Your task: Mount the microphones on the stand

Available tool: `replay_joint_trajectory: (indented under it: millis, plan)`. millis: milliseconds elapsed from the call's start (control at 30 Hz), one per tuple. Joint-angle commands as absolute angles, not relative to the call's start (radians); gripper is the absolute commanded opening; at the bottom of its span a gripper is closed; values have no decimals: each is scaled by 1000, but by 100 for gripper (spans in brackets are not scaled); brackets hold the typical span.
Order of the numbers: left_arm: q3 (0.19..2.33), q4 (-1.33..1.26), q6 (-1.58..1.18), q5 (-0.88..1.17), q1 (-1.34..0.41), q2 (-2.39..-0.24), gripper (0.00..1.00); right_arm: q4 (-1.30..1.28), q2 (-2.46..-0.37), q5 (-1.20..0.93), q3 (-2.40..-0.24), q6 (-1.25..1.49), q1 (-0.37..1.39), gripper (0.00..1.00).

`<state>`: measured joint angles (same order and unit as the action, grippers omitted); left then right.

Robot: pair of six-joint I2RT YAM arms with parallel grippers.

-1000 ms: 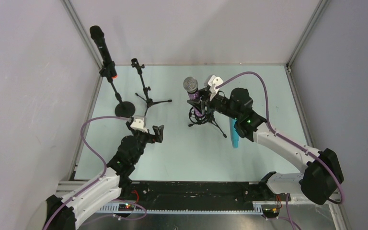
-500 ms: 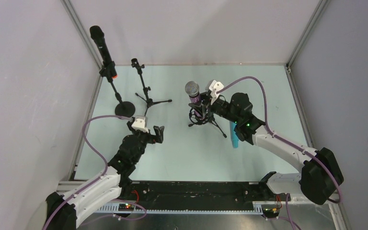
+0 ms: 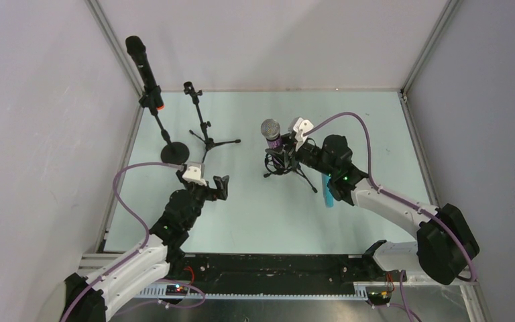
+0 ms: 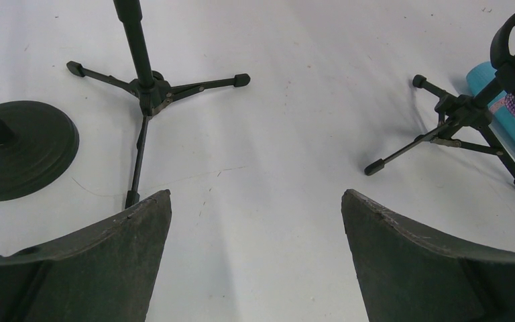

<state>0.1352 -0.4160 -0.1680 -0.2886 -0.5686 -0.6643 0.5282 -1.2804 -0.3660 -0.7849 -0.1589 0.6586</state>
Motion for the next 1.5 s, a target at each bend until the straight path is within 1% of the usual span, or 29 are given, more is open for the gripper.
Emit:
replay_joint_trajectory:
  millis: [0,200,267,333,400,433,467,500,533,633,667,700,733,800,1067,1200,1467]
  plan:
    - [183,-434,-179,-308,-559,-655,100,609,-1285,-373,-768,-173,652,0]
    - [182,-435,-184,-308,-558,-655,100,609,-1300,-368,-755,-159,647,1]
    - [179,-437,-187,-311,-558,-656,100,628,-1307,-358,-749,-126,642,4]
    - [173,-440,-194,-316,-558,-663,100,652,-1314,-362,-742,-82,628,12]
    - [173,-450,-201,-318,-558,-677,100,677,-1320,-391,-735,-46,610,29]
    - [175,-451,-200,-317,-558,-685,100,688,-1322,-399,-734,-37,601,34]
    - [180,-451,-197,-313,-558,-688,100,692,-1324,-414,-731,-21,597,45]
    - [180,-452,-197,-313,-557,-692,100,695,-1323,-419,-731,-16,590,50]
    - [180,-451,-196,-311,-558,-693,100,695,-1323,-422,-730,-9,588,57]
    - [179,-451,-196,-311,-558,-688,100,687,-1317,-422,-730,-13,588,69]
    - [179,-452,-195,-311,-558,-685,100,682,-1314,-415,-730,-13,588,76]
    - [179,-451,-194,-310,-558,-683,100,680,-1312,-410,-729,-14,588,81]
    - [179,-450,-194,-311,-558,-679,100,673,-1307,-400,-730,-15,588,92]
    - [179,-449,-191,-310,-558,-672,100,663,-1300,-385,-730,-14,588,99]
    - [181,-433,-186,-312,-556,-652,100,614,-1249,-366,-724,-11,589,99]
    - [184,-431,-186,-313,-556,-655,100,600,-1203,-321,-698,14,589,99]
    - [190,-430,-186,-316,-557,-669,100,491,-1051,-263,-641,21,584,100]
